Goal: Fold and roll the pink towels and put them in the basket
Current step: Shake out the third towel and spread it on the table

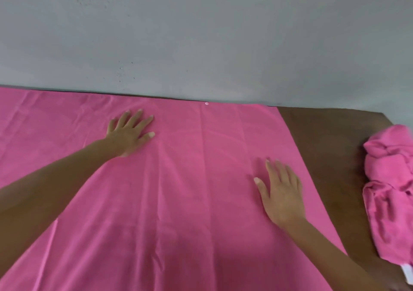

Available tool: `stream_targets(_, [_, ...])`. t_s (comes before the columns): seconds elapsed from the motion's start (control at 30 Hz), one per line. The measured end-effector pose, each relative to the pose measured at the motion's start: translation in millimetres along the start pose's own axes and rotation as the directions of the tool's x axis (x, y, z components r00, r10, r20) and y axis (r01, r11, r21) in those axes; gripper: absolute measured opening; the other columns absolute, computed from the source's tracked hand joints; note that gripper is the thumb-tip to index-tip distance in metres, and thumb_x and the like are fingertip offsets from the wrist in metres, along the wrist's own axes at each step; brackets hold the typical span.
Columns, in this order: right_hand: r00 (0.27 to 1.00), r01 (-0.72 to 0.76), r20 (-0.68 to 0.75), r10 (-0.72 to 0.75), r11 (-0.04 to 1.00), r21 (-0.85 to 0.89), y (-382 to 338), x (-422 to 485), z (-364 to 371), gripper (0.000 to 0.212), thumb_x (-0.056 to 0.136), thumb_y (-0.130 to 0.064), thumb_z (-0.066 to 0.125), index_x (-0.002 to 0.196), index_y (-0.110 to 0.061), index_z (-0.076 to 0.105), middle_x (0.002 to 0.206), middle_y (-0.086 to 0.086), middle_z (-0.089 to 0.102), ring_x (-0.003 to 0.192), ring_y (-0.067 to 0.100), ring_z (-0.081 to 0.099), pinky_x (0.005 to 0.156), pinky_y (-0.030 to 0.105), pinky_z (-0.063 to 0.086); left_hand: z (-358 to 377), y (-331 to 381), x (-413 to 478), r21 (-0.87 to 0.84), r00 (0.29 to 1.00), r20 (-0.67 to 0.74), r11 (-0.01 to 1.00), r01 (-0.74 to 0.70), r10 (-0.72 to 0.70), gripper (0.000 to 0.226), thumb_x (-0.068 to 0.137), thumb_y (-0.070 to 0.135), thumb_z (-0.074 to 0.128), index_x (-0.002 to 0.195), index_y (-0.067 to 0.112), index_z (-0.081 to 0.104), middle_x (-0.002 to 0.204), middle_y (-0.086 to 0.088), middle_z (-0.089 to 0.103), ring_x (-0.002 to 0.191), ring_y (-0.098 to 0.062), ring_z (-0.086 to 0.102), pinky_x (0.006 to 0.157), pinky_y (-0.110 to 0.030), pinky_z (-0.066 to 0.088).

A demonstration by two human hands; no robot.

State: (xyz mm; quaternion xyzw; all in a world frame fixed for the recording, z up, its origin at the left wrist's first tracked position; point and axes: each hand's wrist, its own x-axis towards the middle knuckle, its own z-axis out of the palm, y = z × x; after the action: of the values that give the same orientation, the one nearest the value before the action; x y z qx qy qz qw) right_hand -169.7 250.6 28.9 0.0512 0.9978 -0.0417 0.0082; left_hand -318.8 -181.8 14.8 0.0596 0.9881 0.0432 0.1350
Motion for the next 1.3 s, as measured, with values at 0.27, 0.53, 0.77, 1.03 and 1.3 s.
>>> stream_targets(0.27, [0.988, -0.156, 0.025, 0.155, 0.986, 0.061, 30, -76, 14, 0.086, 0.093, -0.077, 0.003, 0.160, -0.028, 0.023, 0.167, -0.001, 0.020, 0.154, 0.023, 0.013, 0.126, 0.045, 0.013, 11, 16, -2, -0.057, 0.984, -0.157, 0.994, -0.096, 0.086, 0.084, 0.090, 0.075, 0.014, 0.162, 0.031, 0.014, 0.170, -0.005, 0.005, 0.155, -0.033, 0.003, 0.124, -0.055, 0.008])
stream_targets(0.53, [0.981, -0.192, 0.015, 0.192, 0.977, 0.094, 57, -123, 19, 0.079, 0.095, -0.075, 0.011, 0.160, -0.031, 0.022, 0.167, -0.006, 0.017, 0.154, 0.017, 0.011, 0.125, 0.038, 0.011, 13, 83, -22, -0.021, 0.915, -0.246, 0.942, -0.335, 0.320, 0.088, 0.091, 0.074, 0.013, 0.157, 0.020, 0.034, 0.164, -0.013, 0.026, 0.151, -0.036, 0.020, 0.122, -0.054, 0.019])
stream_targets(0.77, [0.972, -0.225, -0.034, 0.232, 0.963, 0.147, 98, -162, 17, 0.075, 0.097, -0.072, 0.015, 0.159, -0.031, 0.025, 0.167, -0.007, 0.019, 0.154, 0.016, 0.012, 0.124, 0.037, 0.013, 16, 191, -52, 0.002, 0.857, -0.203, 0.875, -0.483, 0.474, 0.097, 0.086, 0.082, 0.003, 0.156, 0.022, 0.035, 0.163, -0.011, 0.029, 0.150, -0.033, 0.023, 0.121, -0.050, 0.019])
stream_targets(1.03, [0.965, -0.233, -0.066, 0.253, 0.947, 0.223, 134, -204, 20, 0.074, 0.099, -0.068, 0.019, 0.158, -0.026, 0.030, 0.165, -0.003, 0.026, 0.153, 0.018, 0.018, 0.122, 0.043, 0.024, 24, 314, -61, 0.011, 0.784, -0.106, 0.789, -0.615, 0.612, 0.064, 0.102, 0.058, 0.034, 0.156, 0.023, 0.036, 0.162, -0.006, 0.031, 0.150, -0.027, 0.024, 0.122, -0.043, 0.017])
stream_targets(1.3, [0.893, -0.387, -0.053, 0.447, 0.822, 0.417, 153, -221, 14, 0.079, 0.093, -0.069, 0.027, 0.149, -0.016, 0.043, 0.157, 0.000, 0.041, 0.147, 0.022, 0.031, 0.119, 0.042, 0.026, 21, 416, -46, -0.064, 0.682, -0.069, 0.679, -0.731, 0.728, 0.037, 0.105, 0.020, 0.050, 0.139, 0.008, 0.058, 0.146, -0.013, 0.052, 0.133, -0.033, 0.048, 0.111, -0.041, 0.038])
